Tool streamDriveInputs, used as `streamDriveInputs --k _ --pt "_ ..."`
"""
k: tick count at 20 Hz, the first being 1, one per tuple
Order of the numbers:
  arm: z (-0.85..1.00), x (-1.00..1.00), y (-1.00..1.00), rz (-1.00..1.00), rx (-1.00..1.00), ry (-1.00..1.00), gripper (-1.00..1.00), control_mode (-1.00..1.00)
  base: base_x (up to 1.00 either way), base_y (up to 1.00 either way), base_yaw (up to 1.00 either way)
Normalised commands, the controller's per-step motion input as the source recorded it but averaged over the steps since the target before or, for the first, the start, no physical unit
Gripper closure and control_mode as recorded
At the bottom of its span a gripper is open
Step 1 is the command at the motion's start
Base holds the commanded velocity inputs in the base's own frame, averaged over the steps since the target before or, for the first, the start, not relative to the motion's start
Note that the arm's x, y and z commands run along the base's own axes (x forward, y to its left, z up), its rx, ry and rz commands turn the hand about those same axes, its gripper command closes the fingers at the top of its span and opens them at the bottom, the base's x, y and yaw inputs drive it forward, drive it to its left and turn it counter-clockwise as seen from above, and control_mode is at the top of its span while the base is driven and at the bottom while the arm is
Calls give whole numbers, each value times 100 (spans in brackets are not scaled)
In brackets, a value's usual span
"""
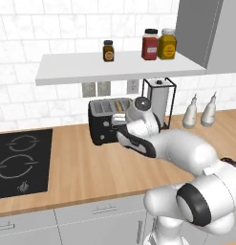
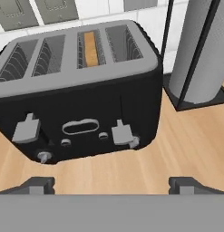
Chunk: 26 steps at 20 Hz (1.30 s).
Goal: Start the toaster. Once the lever pops up, take the bread to the plate on the dining counter.
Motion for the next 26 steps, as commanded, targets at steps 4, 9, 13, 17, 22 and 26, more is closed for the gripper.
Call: streamDriveInputs --k 4,9,13,17,22,26 --pt "98 18 0 0 10 0 -100 -100 0 0 0" --pt "54 7 0 0 2 2 -100 -100 0 0 0" --pt "0 18 0 0 0 7 -100 -100 0 0 0" --pt "-1 17 -3 0 0 2 -100 -100 0 0 0" --pt "0 0 -9 0 -2 0 -100 -100 0 0 0" --pt "0 0 -7 0 -6 -5 -100 -100 0 0 0"
